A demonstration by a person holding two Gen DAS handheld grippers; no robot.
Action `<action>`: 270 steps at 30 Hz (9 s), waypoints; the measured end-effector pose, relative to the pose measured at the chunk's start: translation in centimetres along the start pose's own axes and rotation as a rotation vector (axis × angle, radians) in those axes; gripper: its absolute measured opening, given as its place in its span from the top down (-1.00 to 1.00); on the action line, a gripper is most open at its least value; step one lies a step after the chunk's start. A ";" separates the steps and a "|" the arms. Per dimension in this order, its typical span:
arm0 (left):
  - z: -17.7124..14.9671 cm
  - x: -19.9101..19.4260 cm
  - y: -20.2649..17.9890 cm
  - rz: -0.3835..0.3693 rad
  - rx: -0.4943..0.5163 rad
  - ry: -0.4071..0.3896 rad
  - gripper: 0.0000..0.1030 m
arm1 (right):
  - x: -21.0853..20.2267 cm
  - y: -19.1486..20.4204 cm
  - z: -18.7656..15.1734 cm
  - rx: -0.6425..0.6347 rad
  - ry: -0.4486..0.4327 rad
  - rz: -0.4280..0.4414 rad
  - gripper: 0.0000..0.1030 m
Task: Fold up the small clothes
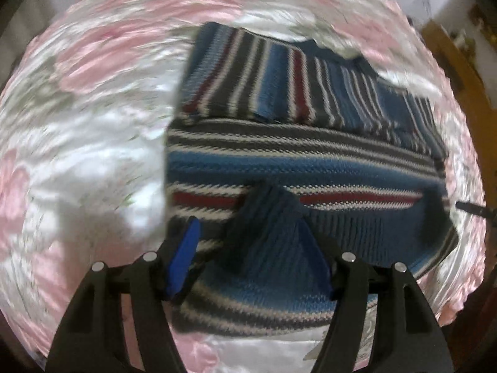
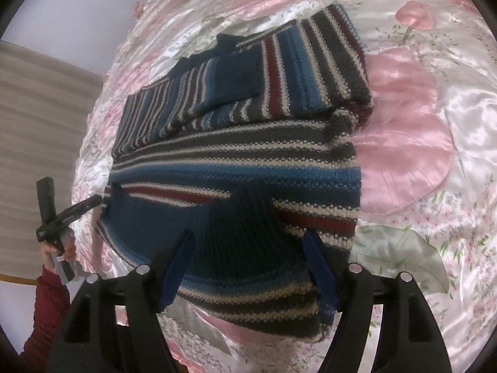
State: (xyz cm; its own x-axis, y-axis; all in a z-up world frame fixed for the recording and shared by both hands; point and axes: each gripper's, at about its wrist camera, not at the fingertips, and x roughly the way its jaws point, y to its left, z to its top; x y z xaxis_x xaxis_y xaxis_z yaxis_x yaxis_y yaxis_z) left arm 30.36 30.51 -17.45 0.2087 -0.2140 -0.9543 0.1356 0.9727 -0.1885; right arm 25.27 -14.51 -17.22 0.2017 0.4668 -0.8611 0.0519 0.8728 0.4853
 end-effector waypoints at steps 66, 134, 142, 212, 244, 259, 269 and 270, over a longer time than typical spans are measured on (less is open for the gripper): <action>16.2 -5.1 -3.1 -0.132 -0.054 -0.300 0.70 | -5.8 3.6 15.4 -0.125 -0.195 0.044 0.79; 5.4 5.3 -4.9 0.114 -0.059 -0.103 -0.30 | 0.0 -4.3 5.0 -0.068 0.011 -0.214 0.42; 8.7 3.5 -7.8 0.048 -0.049 -0.182 -0.33 | -1.1 -2.1 12.4 -0.092 -0.080 -0.212 0.18; 10.4 6.0 -10.6 0.043 0.010 -0.167 -0.48 | -0.9 -5.3 9.8 0.017 -0.040 -0.200 -0.60; 11.2 10.4 -9.8 0.049 0.004 -0.077 -0.55 | 6.4 -6.0 10.7 0.114 0.050 -0.178 0.30; 12.0 3.6 -5.0 -0.039 -0.027 -0.098 -0.57 | 3.2 6.5 14.4 0.009 0.004 -0.138 0.35; 11.4 2.7 -1.9 -0.008 -0.060 -0.105 -0.57 | 10.2 18.2 12.8 -0.273 0.084 -0.236 0.35; 11.4 2.8 -1.6 -0.009 -0.067 -0.103 -0.57 | 10.9 18.7 12.6 -0.287 0.097 -0.243 0.34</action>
State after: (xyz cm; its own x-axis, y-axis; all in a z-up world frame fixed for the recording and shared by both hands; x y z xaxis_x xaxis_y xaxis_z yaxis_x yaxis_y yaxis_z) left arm 41.75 27.29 -17.12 0.3065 -0.2275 -0.9243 0.0732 0.9738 -0.2154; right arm 40.77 5.05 -15.61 0.1233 0.2410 -0.9627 -0.1922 0.9575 0.2151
